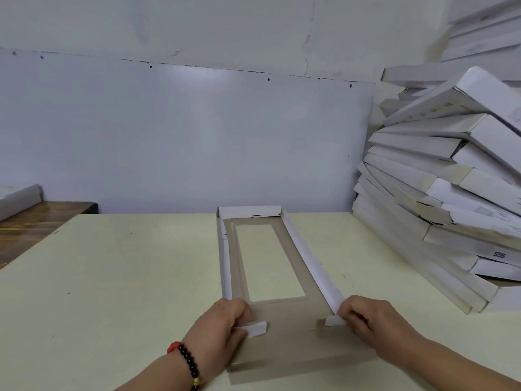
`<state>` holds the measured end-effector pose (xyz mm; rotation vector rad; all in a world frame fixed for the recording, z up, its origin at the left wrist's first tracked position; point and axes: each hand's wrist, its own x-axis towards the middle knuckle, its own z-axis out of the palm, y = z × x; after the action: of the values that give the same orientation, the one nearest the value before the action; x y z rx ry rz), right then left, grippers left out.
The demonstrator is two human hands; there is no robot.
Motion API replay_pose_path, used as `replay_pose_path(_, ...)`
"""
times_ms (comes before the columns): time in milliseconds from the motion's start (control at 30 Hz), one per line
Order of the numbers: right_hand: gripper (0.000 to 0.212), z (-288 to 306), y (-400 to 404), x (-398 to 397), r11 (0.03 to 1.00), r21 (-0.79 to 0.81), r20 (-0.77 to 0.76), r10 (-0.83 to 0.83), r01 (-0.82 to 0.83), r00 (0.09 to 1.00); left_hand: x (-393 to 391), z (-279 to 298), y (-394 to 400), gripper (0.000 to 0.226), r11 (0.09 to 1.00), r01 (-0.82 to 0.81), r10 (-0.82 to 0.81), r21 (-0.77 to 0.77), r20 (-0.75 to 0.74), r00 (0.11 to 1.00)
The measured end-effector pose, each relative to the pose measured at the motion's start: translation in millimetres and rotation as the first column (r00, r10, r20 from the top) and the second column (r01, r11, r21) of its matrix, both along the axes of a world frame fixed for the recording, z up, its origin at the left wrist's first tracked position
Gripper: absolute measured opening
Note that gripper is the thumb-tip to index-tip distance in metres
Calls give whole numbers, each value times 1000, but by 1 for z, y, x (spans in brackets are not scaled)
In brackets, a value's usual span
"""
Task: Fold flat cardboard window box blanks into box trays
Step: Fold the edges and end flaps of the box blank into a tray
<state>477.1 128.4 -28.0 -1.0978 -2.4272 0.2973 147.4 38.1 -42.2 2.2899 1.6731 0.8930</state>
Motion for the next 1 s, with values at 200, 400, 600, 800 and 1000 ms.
replay_pose_path(200,67,13,-7,5,962,195,196,152,-190,969,-11,4,-2,13,993,63,-68,96,45,997)
replay_pose_path(400,79,22,-3,25,960,52,471,220,-276,854,-35,3,-9,53,952,284,-267,114,-144,953)
replay_pose_path(600,48,20,-2,18,964,86,415,195,-252,889,-31,0,-16,56,957,267,-245,114,-177,953)
replay_pose_path(800,20,17,4,9,996,-33,276,84,-78,958,-15,4,-11,21,995,49,-49,83,4,999)
replay_pose_path(1000,17,15,8,-1,979,-181,158,-62,90,986,-3,4,-7,28,985,-163,170,-53,181,969)
